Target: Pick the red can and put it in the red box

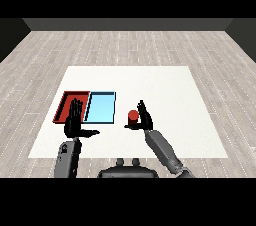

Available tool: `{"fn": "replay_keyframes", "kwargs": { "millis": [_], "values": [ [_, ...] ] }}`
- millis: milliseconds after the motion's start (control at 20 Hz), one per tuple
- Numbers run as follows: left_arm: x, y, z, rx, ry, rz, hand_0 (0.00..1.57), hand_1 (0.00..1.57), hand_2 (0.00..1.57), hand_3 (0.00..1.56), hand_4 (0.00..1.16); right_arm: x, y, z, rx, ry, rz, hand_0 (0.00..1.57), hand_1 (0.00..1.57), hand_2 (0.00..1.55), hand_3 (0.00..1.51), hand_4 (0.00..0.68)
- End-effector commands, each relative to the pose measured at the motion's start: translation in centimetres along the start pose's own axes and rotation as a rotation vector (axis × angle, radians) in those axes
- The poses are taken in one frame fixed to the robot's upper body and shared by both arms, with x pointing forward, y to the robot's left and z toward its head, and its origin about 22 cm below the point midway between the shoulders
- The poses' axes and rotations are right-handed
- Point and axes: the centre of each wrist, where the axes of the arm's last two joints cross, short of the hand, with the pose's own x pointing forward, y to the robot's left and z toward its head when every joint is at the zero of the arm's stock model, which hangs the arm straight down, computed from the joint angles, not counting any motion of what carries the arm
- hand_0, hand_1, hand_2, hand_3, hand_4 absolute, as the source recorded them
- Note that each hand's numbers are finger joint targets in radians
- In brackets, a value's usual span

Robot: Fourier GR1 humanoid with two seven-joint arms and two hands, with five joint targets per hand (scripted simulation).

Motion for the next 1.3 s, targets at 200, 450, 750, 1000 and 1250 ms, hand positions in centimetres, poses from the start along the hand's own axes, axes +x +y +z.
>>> {"fn": "replay_keyframes", "kwargs": {
  "millis": [200, 450, 750, 1000, 1250],
  "values": [
    [-0.8, -1.3, 1.2, 0.015, -0.006, -0.013, 0.00, 0.00, 0.00, 0.00, 0.00, 0.4, 1.0, -0.6, 0.005, 0.006, 0.019, 0.00, 0.00, 0.00, 0.00, 0.000],
    [0.9, 1.5, -0.1, -0.012, -0.003, 0.002, 0.00, 0.00, 0.00, 0.00, 0.00, -1.3, -0.3, -1.7, 0.013, 0.006, 0.006, 0.00, 0.00, 0.00, 0.00, 0.000],
    [0.3, 0.0, 1.5, 0.026, 0.025, 0.017, 0.00, 0.00, 0.00, 0.00, 0.00, -0.8, 3.0, -0.2, 0.041, 0.005, 0.021, 0.00, 0.00, 0.00, 0.00, 0.000],
    [0.9, -1.3, -1.5, 0.008, -0.009, 0.026, 0.00, 0.00, 0.00, 0.00, 0.00, -0.9, 2.2, -1.5, 0.046, 0.036, 0.025, 0.00, 0.00, 0.00, 0.00, 0.000],
    [-0.3, -0.3, -0.8, 0.010, -0.002, 0.015, 0.00, 0.00, 0.00, 0.00, 0.00, 0.1, 4.1, -2.2, 0.002, 0.066, 0.029, 0.00, 0.00, 0.00, 0.00, 0.000]
  ]
}}
